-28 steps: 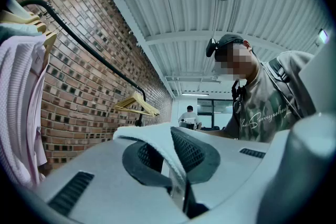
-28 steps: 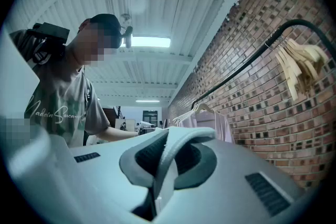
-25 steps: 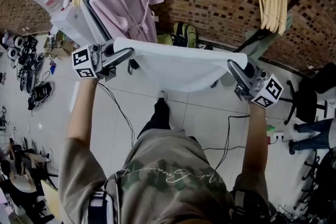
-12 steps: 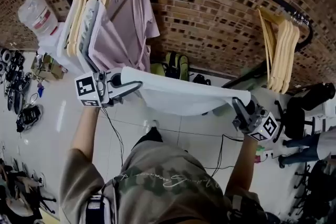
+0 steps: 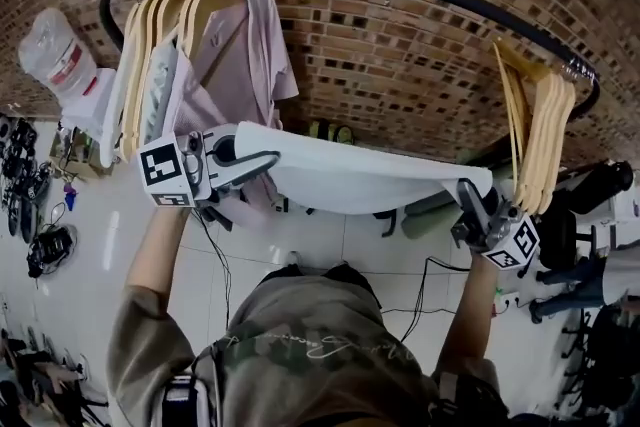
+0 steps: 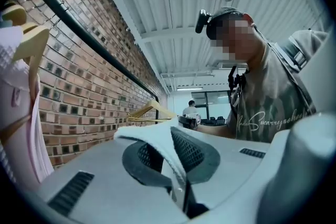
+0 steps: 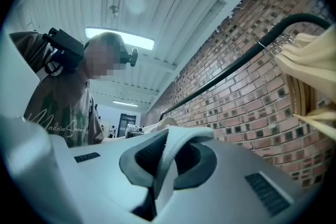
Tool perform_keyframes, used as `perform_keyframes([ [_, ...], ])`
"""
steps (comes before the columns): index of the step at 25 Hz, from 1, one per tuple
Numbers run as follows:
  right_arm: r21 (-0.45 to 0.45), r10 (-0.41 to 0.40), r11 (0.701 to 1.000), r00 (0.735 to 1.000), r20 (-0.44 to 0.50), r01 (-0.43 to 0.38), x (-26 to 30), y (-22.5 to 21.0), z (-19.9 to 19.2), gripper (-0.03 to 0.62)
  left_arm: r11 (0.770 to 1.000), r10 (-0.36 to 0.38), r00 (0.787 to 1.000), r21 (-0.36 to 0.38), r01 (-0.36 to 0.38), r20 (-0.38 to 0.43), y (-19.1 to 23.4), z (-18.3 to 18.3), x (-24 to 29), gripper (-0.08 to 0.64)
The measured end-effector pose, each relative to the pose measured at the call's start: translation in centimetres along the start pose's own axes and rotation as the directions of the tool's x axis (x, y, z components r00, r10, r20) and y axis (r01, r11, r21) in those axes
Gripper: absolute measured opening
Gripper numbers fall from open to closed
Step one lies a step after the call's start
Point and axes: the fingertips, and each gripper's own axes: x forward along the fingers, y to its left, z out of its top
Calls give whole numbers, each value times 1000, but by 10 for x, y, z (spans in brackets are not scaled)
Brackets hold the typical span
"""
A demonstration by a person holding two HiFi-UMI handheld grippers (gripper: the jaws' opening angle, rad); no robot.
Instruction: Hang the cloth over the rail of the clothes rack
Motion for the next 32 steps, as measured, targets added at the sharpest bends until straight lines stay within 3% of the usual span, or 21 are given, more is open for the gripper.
perform_keyframes([
  [8, -9, 55, 998, 997, -46, -56, 22, -39, 40, 18, 1000, 26, 1000, 6, -26, 9, 35, 39, 15, 17],
  [12, -3, 103, 995, 994, -28, -103, 38, -39, 78, 18, 997, 20, 993, -77, -11, 115, 47, 83, 14, 17],
  [16, -52, 180, 982, 983, -22, -181, 51, -39, 127, 18, 1000, 12, 993, -6, -11, 121, 52, 128, 16, 17],
  [21, -92, 219, 971, 975, -35, -221, 64, -48, 168, 19, 997, 8, 995, 69, -14, 96, 55, 167, 21, 17],
  [26, 2, 270, 963, 962, 32, -270, 73, -56, 194, 18, 999, -34, 984, 9, 33, 174, 53, 199, 22, 17],
  [32, -49, 291, 956, 957, 13, -290, 81, -63, 215, 18, 999, -20, 986, 30, 16, 165, 61, 226, 27, 17],
])
